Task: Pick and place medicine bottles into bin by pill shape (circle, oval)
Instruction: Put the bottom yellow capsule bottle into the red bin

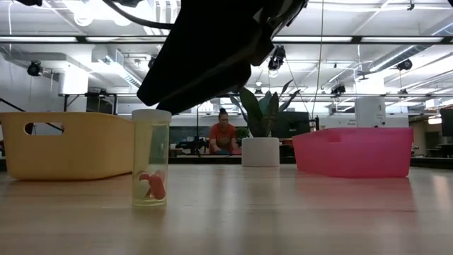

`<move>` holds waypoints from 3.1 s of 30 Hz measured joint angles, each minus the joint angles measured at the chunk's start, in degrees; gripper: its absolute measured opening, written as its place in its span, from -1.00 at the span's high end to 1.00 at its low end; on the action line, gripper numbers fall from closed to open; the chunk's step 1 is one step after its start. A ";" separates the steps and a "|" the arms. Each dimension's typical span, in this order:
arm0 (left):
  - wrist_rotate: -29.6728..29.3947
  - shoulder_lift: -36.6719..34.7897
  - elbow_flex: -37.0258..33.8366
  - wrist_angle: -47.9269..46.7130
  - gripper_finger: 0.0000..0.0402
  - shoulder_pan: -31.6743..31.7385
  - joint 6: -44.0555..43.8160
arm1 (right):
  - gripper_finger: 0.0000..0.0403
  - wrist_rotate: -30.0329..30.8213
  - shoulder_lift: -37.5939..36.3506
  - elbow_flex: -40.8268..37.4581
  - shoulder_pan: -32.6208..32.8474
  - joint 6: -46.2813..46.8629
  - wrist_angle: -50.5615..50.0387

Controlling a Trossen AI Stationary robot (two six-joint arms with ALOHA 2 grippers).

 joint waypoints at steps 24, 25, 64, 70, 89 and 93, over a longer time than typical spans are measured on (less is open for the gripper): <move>0.02 0.07 -0.17 0.48 0.31 -0.02 0.07 | -0.10 -2.59 2.27 -0.17 -0.90 0.05 3.32; 0.02 0.07 -0.17 0.48 0.31 -0.02 0.07 | -0.07 -2.59 2.27 -0.17 -0.90 0.07 3.28; 0.02 0.07 -0.40 0.57 0.31 0.00 0.10 | 0.39 3.85 -10.91 -0.84 -0.87 1.53 -13.65; 0.02 0.04 -0.42 0.95 0.31 -0.02 0.11 | 0.41 9.19 -15.21 -4.86 -0.87 5.56 -15.60; 0.02 0.09 -0.57 2.01 0.32 -0.02 0.12 | 0.39 25.59 -39.33 -31.89 -3.18 33.42 -15.14; 0.02 0.09 -0.59 2.01 0.31 -0.02 0.13 | 0.39 26.17 -43.85 -37.28 -4.62 37.05 -15.20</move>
